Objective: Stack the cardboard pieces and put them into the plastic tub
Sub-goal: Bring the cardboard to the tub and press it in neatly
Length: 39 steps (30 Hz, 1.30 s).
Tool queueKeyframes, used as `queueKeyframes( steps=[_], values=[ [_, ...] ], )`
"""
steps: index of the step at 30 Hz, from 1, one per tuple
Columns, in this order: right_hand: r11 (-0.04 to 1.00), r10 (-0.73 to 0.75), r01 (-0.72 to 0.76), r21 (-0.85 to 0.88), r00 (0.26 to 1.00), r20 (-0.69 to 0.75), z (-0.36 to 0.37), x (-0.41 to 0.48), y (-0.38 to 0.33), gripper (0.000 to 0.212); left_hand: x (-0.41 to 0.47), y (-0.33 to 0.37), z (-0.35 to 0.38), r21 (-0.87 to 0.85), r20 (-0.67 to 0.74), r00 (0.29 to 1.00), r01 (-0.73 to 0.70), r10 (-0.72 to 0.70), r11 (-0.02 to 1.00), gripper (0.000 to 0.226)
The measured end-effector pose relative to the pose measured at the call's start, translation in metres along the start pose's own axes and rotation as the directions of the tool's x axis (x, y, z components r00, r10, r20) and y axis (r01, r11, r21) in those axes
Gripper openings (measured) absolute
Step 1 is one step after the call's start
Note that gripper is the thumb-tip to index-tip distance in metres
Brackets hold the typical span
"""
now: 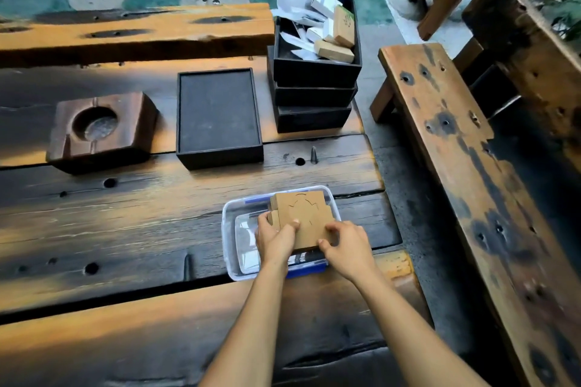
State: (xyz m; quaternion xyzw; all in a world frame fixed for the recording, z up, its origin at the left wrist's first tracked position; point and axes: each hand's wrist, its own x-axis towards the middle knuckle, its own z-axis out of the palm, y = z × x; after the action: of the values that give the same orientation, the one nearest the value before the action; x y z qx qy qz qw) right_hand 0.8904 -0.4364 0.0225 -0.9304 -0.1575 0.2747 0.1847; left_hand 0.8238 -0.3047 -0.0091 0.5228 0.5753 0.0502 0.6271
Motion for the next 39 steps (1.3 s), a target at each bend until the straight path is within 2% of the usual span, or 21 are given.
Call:
queueKeyframes(
  steps=[2, 4, 6, 8, 11, 13, 15, 18, 21, 24, 27, 30, 33, 36, 37, 39],
  values=[
    [0.999, -0.022, 0.021, -0.025, 1.0, -0.011, 0.0, 0.0, 0.0, 0.043, 0.0, -0.001, 0.003, 0.228, -0.055, 0.998, -0.006, 0.019, 0.974, 0.053],
    [0.998, -0.034, 0.034, -0.054, 0.999, -0.001, 0.0, -0.001, -0.001, 0.044, 0.0, -0.002, 0.002, 0.332, -0.07, 0.998, 0.021, 0.003, 0.943, 0.059],
    [0.996, -0.052, 0.053, -0.078, 0.999, 0.013, -0.001, -0.001, -0.002, 0.045, 0.004, -0.005, -0.001, 0.31, -0.024, 1.0, 0.009, -0.002, 0.951, 0.071],
    [0.994, -0.064, 0.067, -0.083, 0.997, 0.031, -0.003, 0.0, -0.001, 0.046, 0.009, -0.005, -0.003, 0.195, 0.041, 0.999, 0.005, -0.013, 0.981, 0.089],
    [0.99, -0.093, 0.098, -0.097, 0.994, 0.06, -0.004, 0.003, 0.003, 0.048, 0.016, -0.005, -0.008, 0.135, 0.072, 0.993, 0.082, -0.092, 0.988, 0.1],
    [0.989, -0.106, 0.113, -0.099, 0.991, 0.078, -0.003, 0.003, 0.005, 0.048, 0.021, -0.005, -0.014, 0.099, 0.087, 0.981, 0.163, -0.172, 0.982, 0.091],
    [0.987, -0.118, 0.128, -0.096, 0.988, 0.101, -0.005, 0.005, 0.007, 0.049, 0.024, -0.005, -0.016, -0.006, 0.128, 0.969, 0.213, -0.21, 0.977, 0.069],
    [0.987, -0.127, 0.139, -0.082, 0.983, 0.134, -0.008, 0.009, 0.009, 0.052, 0.026, -0.004, -0.022, -0.085, 0.227, 0.957, 0.206, -0.182, 0.975, 0.041],
    [0.988, -0.127, 0.14, -0.069, 0.978, 0.169, -0.014, 0.01, 0.01, 0.055, 0.021, 0.003, -0.022, -0.093, 0.297, 0.941, 0.195, -0.16, 0.976, 0.034],
    [0.989, -0.128, 0.139, -0.043, 0.973, 0.192, -0.023, 0.01, 0.009, 0.054, 0.014, 0.01, -0.023, -0.096, 0.263, 0.957, 0.154, -0.124, 0.983, 0.03],
    [0.991, -0.122, 0.112, 0.067, 0.976, 0.183, -0.036, 0.014, 0.012, 0.055, 0.002, 0.018, -0.031, -0.113, 0.24, 0.968, 0.106, -0.076, 0.988, 0.042],
    [0.97, -0.089, 0.044, 0.238, 0.98, 0.18, -0.05, 0.019, 0.014, 0.081, -0.013, 0.025, -0.051, -0.131, 0.229, 0.973, 0.042, -0.011, 0.99, 0.069],
    [0.919, -0.138, 0.004, 0.394, 0.94, 0.312, -0.059, 0.03, 0.011, 0.117, -0.02, 0.027, -0.074, -0.17, 0.272, 0.956, -0.067, 0.112, 0.983, 0.088],
    [0.887, -0.304, 0.101, 0.451, 0.862, 0.406, -0.064, 0.04, 0.007, 0.127, -0.025, 0.025, -0.085, -0.173, 0.352, 0.902, -0.202, 0.252, 0.964, 0.091],
    [0.877, -0.354, 0.152, 0.455, 0.846, 0.399, -0.061, 0.042, 0.005, 0.124, -0.025, 0.023, -0.088, -0.149, 0.362, 0.888, -0.245, 0.284, 0.958, 0.09],
    [0.877, -0.384, 0.23, 0.421, 0.864, 0.326, -0.054, 0.044, 0.001, 0.114, -0.023, 0.018, -0.089, -0.081, 0.352, 0.879, -0.313, 0.321, 0.946, 0.092]
  ],
)
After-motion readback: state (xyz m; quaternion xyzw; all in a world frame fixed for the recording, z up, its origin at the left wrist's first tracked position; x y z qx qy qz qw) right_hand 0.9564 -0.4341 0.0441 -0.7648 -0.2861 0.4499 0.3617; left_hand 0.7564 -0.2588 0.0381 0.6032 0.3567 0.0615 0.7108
